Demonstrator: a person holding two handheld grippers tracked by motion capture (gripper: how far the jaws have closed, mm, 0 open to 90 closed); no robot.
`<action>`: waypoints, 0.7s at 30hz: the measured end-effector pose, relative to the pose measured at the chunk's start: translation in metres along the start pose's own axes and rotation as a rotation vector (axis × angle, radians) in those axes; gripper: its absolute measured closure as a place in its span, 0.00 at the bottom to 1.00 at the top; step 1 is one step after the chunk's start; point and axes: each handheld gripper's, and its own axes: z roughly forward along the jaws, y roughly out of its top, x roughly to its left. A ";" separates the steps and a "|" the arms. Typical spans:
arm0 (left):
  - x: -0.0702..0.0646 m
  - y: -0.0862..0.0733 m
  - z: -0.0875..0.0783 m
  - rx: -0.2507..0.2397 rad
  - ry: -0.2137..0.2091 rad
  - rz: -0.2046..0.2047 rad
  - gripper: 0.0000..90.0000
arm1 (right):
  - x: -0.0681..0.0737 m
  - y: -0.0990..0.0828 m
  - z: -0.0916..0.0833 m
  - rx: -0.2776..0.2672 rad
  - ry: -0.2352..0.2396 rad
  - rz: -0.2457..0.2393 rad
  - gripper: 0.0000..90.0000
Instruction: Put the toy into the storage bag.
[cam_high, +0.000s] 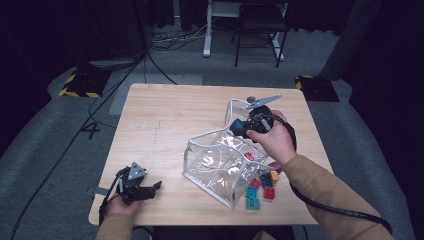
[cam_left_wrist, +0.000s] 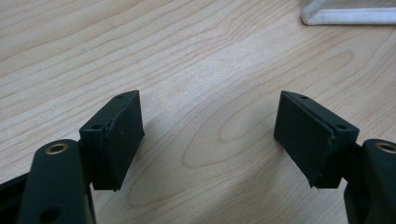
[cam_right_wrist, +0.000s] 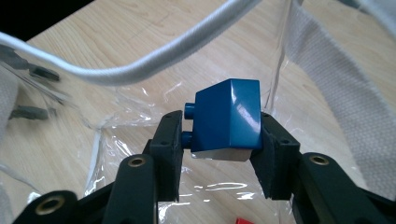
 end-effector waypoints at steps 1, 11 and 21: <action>0.000 0.000 0.000 0.000 0.001 0.001 0.27 | 0.000 0.000 0.002 0.006 -0.001 -0.001 0.63; 0.000 0.000 0.000 0.000 0.000 0.000 0.27 | 0.003 -0.005 0.018 0.097 0.012 -0.001 0.63; 0.000 0.000 0.000 0.000 0.000 0.000 0.27 | 0.004 -0.009 0.025 0.125 0.034 0.000 0.48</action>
